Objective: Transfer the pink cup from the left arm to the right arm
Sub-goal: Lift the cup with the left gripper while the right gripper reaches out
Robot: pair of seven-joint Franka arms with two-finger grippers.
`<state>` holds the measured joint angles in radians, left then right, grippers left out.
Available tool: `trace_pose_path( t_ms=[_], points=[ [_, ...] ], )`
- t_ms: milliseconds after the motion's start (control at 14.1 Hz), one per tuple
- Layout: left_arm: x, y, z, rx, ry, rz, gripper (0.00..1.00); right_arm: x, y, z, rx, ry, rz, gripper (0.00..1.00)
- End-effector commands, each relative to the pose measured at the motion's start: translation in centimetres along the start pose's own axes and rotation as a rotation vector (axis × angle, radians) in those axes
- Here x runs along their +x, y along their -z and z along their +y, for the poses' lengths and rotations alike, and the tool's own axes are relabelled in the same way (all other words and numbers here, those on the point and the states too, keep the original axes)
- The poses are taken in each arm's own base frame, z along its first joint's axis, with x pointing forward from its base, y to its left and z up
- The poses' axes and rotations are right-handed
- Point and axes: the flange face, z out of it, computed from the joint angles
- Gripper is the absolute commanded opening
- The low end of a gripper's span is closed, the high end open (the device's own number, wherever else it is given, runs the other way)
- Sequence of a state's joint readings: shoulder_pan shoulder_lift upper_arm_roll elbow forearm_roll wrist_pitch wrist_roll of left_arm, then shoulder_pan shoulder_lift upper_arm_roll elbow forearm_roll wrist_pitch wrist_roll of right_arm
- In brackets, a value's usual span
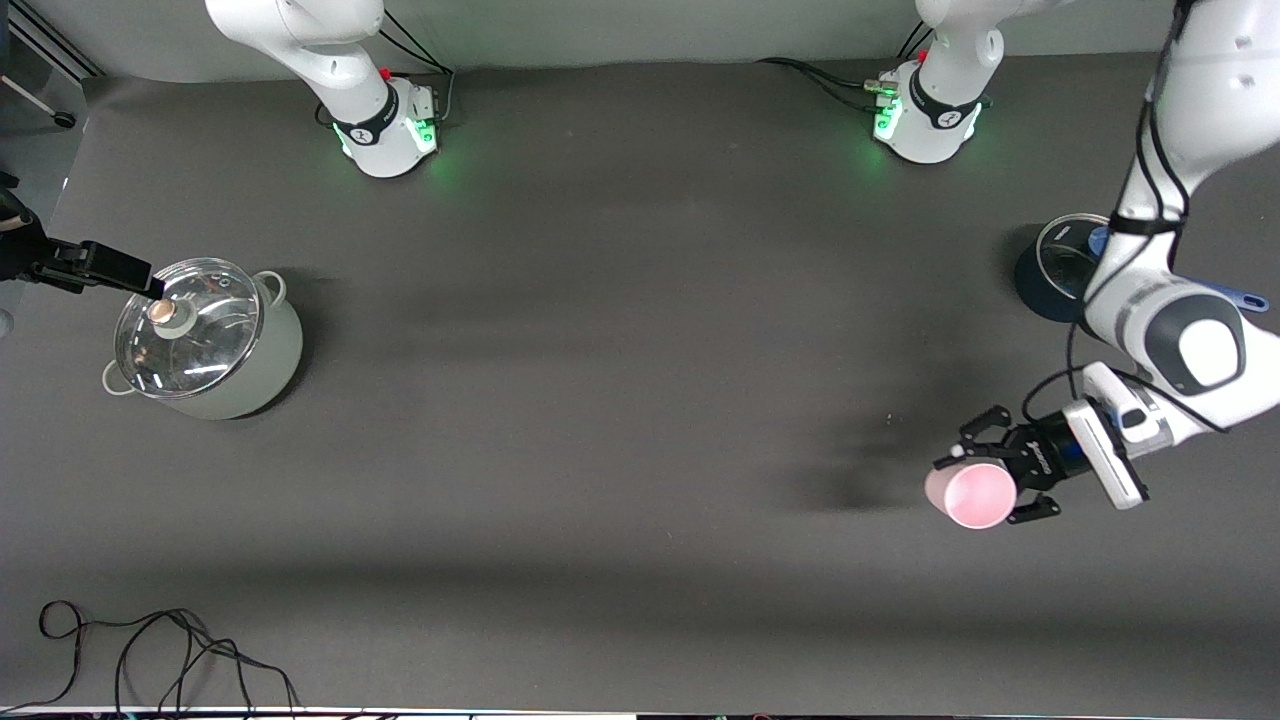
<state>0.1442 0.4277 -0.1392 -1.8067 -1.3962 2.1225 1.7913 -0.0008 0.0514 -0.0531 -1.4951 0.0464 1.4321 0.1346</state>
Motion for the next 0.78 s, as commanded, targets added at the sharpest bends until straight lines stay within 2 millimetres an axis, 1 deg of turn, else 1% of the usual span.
trace_pose_path(
  t_ms=[0, 71, 142, 213, 354, 425, 496, 567, 638, 709],
  points=[
    [4.5, -1.6, 6.3, 0.009, 0.062, -0.007, 0.40, -1.0, 0.7, -3.9, 0.050, -0.125, -0.008, 1.00],
    [5.5, -2.4, 8.0, 0.010, 0.046, -0.011, 0.40, -1.2, 0.7, -5.6, 0.049, -0.185, -0.007, 1.00],
    [5.8, -3.5, 9.5, -0.009, 0.037, -0.017, 0.38, -1.7, 0.6, -7.8, 0.045, -0.206, -0.006, 1.00],
    [6.8, -4.2, 11.0, -0.023, 0.015, -0.015, 0.37, -2.2, 0.4, -9.8, 0.042, -0.235, -0.006, 1.00],
    [9.3, -6.8, 15.1, 0.026, -0.040, -0.004, 0.37, -3.1, 0.3, -13.7, 0.051, -0.336, 0.017, 1.00],
    [10.2, -8.1, 17.0, 0.050, -0.069, -0.013, 0.37, -4.0, 0.3, -16.3, 0.077, -0.382, 0.017, 1.00],
    [11.0, -9.3, 19.0, 0.056, -0.090, -0.013, 0.38, -4.7, 0.5, -18.4, 0.120, -0.440, 0.011, 1.00],
    [11.7, -10.2, 20.7, 0.056, -0.114, -0.011, 0.38, -5.0, 0.9, -19.9, 0.167, -0.509, 0.016, 1.00],
    [12.2, -11.2, 22.4, 0.057, -0.147, -0.015, 0.38, -5.5, 1.7, -21.7, 0.209, -0.553, 0.027, 1.00],
    [12.7, -11.8, 23.8, 0.066, -0.184, -0.017, 0.39, -6.0, 1.7, -23.5, 0.215, -0.562, 0.026, 1.00]
  ],
)
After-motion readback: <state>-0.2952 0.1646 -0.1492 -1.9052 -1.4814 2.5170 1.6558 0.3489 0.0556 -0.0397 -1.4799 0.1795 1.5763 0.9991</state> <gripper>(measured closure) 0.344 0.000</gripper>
